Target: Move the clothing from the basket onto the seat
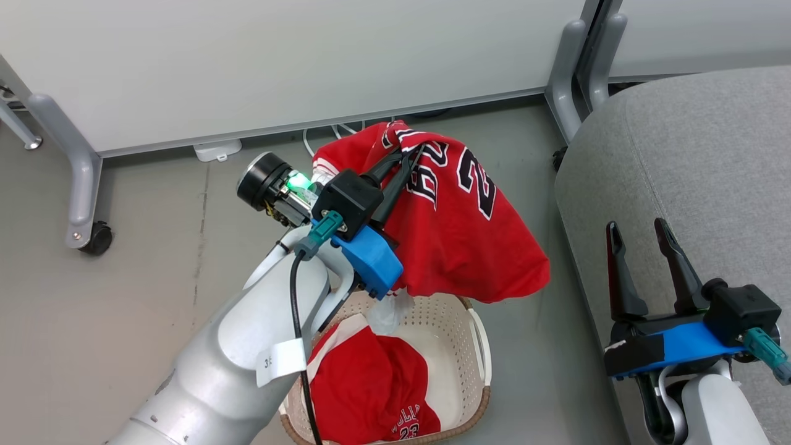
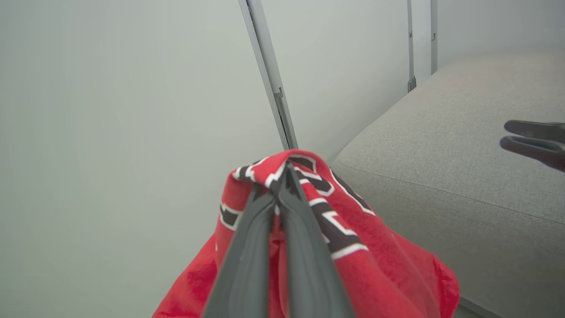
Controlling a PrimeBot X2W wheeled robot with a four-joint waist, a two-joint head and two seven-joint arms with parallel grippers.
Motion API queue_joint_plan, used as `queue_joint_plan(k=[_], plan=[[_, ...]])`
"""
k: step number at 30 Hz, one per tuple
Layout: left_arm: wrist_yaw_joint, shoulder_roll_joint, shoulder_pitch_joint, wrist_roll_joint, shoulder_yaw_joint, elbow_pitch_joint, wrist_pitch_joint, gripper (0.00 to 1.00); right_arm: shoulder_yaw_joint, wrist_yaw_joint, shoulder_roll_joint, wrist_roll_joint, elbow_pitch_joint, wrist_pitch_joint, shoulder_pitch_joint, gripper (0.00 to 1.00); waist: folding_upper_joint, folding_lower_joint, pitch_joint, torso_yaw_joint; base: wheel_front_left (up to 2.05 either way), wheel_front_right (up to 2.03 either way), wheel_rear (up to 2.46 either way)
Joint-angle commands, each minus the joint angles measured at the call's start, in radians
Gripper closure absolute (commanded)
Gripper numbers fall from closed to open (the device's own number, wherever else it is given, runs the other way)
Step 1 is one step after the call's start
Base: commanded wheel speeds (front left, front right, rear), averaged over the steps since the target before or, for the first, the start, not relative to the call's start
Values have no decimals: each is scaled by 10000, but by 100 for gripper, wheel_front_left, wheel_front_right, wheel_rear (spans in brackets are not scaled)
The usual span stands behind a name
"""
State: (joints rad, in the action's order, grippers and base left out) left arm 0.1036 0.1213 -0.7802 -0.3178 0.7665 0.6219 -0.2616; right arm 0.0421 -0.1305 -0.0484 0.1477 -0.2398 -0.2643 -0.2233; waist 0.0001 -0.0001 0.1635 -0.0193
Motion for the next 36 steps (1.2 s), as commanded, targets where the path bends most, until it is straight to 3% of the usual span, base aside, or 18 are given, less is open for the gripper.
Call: queue_joint_plan(k=[1, 10, 17, 28, 36], plan=[[40, 21, 170, 19, -54, -30, -51, 100, -2, -5, -36, 34, -14, -3, 174, 0, -1, 1, -99, 29, 0, 0, 0], [100, 12, 219, 54, -139, -15, -51, 100, -253, -5, -36, -20, 109, -3, 106, 0, -1, 1, -171, 85, 0, 0, 0], [124, -43, 206, 119, -169, -86, -51, 100, -1157, -5, -76, -406, 142, -3, -522, 0, -1, 1, -118, 101, 0, 0, 0], [179, -198, 69, 280, -66, -329, -51, 100, -3482, -3, -1077, -403, -550, -3, -2385, 0, -1, 1, 37, 311, 0, 0, 0], [200, -357, 150, 421, 160, -600, -51, 100, -4751, -3, -1733, -118, -1758, -1, -3521, 0, -1, 1, 14, 490, 0, 0, 0]])
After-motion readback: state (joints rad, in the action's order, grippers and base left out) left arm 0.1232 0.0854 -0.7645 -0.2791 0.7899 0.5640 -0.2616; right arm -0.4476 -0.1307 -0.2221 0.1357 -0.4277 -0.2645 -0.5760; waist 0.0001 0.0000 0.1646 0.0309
